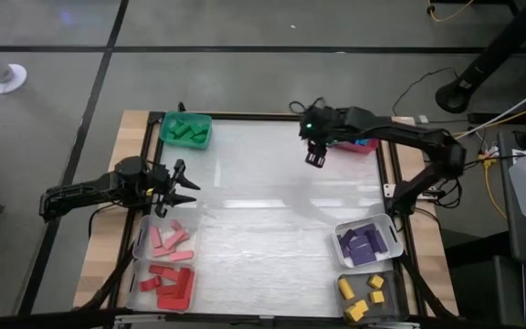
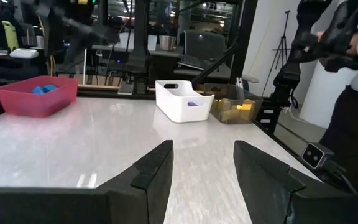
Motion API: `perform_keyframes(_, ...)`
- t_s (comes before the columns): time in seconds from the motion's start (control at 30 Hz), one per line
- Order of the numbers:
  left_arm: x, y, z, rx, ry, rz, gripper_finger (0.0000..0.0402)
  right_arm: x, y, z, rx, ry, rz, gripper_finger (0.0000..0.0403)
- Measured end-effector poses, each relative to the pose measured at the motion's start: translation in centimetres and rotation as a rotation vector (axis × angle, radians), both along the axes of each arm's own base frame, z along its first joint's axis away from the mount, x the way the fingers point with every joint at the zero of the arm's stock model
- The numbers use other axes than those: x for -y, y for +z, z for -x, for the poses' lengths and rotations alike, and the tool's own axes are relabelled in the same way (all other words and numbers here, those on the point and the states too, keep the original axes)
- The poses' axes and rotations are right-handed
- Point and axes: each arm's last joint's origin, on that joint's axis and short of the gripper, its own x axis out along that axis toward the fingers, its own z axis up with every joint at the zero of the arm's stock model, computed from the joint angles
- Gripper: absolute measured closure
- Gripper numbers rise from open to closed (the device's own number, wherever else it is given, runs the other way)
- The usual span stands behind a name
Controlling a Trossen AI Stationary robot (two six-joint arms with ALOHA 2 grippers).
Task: Sort blocks
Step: Return to Home Position
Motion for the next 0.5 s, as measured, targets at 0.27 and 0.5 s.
perform_keyframes(0.27, 0.0, 0.0, 0.0, 0.0, 0.0, 0.0, 0.0243, -1.6, 3.6, 3.2, 0.161, 0.064, -0.062, 0.021)
perform_keyframes(0.5, 0.0, 0.0, 0.0, 0.0, 0.0, 0.0, 0.0243, -3.6, 1.9, 8.2, 0.178, 0.136, -0.025, 0.021)
